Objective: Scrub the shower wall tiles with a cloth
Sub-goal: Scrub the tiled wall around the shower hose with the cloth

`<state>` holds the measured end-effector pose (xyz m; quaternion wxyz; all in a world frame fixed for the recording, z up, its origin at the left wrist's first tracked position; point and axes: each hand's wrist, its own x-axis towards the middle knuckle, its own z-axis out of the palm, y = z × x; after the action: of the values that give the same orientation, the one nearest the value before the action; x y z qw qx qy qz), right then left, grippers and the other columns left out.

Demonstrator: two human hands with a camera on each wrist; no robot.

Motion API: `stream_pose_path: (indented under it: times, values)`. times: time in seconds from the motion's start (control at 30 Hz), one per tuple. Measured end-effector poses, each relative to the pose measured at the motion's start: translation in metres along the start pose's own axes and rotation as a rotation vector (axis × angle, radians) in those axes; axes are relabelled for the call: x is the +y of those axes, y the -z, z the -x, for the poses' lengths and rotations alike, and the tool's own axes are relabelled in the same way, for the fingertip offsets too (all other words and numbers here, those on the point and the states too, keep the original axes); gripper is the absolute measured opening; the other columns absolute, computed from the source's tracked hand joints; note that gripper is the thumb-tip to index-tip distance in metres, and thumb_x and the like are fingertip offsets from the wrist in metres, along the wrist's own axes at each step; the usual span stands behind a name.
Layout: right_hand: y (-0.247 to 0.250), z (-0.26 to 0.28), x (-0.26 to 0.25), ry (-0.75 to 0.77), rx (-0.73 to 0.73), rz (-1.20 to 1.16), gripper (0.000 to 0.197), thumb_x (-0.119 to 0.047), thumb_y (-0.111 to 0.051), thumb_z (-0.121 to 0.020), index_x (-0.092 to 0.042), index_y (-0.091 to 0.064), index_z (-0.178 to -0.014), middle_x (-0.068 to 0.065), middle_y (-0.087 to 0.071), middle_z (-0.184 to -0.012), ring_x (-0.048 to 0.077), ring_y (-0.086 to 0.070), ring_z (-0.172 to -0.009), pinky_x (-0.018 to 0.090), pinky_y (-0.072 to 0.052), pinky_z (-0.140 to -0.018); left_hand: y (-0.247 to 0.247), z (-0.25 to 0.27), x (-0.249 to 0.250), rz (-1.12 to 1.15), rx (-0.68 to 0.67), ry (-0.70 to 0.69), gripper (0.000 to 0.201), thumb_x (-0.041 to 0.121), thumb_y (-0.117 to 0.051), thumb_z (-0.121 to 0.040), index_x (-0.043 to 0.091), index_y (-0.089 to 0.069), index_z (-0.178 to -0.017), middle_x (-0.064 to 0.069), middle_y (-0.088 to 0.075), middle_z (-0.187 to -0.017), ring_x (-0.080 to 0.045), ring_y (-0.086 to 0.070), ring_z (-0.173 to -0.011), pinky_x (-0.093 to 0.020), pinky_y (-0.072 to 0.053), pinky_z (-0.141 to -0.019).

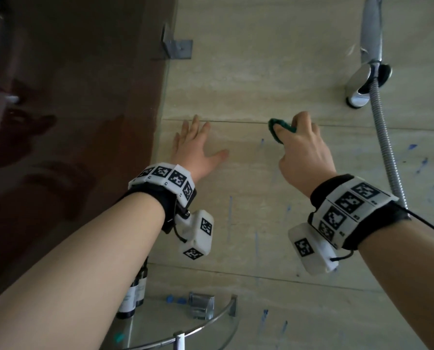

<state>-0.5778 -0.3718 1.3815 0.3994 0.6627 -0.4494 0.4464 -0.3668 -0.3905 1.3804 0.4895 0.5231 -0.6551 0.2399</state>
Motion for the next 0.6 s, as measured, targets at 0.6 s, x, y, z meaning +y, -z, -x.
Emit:
stream_pose_path:
  times: [0.6]
  values:
    - [-0.002, -0.02, -0.016, -0.025, -0.181, 0.227, 0.038, -0.008, -0.042, -0.096, -0.014, -0.052, -0.132, 0.014, -0.03, -0.139, 0.035, -0.04, -0.117, 0.039, -0.038, -0.079, -0.013, -0.01, -0.001, -0.085, -0.052, 0.031, 0.103, 0.067, -0.056, -0.081, 0.024, 0.002, -0.154, -0.001, 0.021, -0.159, -0.021, 0.018, -0.146, -0.04, 0.008, -0.117]
